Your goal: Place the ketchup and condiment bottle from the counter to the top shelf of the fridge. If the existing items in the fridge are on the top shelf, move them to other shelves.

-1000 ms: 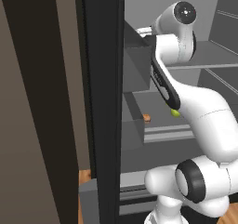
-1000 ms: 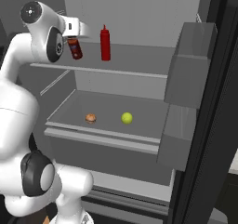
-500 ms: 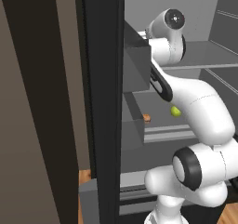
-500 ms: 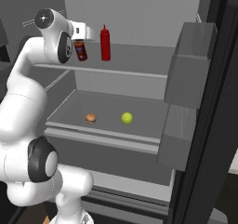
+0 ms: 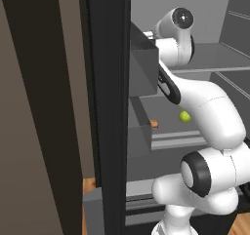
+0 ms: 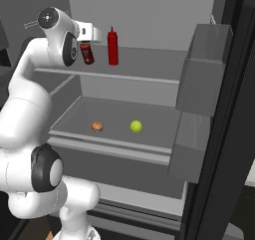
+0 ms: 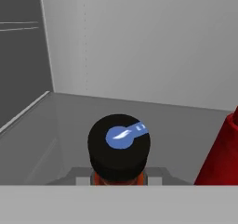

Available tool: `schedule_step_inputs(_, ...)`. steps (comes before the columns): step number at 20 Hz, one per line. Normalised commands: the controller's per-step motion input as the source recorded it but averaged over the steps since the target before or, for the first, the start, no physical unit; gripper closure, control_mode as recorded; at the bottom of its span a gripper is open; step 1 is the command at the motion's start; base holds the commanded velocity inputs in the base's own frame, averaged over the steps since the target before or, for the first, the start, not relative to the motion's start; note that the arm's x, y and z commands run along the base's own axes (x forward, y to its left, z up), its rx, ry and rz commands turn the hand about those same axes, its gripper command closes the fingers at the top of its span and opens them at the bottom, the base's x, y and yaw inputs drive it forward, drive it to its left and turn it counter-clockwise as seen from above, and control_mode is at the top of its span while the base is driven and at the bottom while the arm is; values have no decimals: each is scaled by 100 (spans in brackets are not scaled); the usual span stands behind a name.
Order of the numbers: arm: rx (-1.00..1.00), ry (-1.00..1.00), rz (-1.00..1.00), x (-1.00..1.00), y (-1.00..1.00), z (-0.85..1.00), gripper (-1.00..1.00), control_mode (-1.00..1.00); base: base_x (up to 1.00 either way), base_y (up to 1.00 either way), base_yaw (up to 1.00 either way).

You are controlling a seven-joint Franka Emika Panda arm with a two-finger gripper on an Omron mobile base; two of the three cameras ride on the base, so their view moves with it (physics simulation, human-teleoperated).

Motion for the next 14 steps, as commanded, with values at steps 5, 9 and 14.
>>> schedule_step_inputs(5,0,0,0,6,0,0,-100,-100,0,0,0)
schedule_step_inputs(9,-2,-9,0,12,0,0,-100,-100,0,0,0)
schedule_step_inputs(14,-5,-19,0,14,0,0,-100,-100,0,0,0)
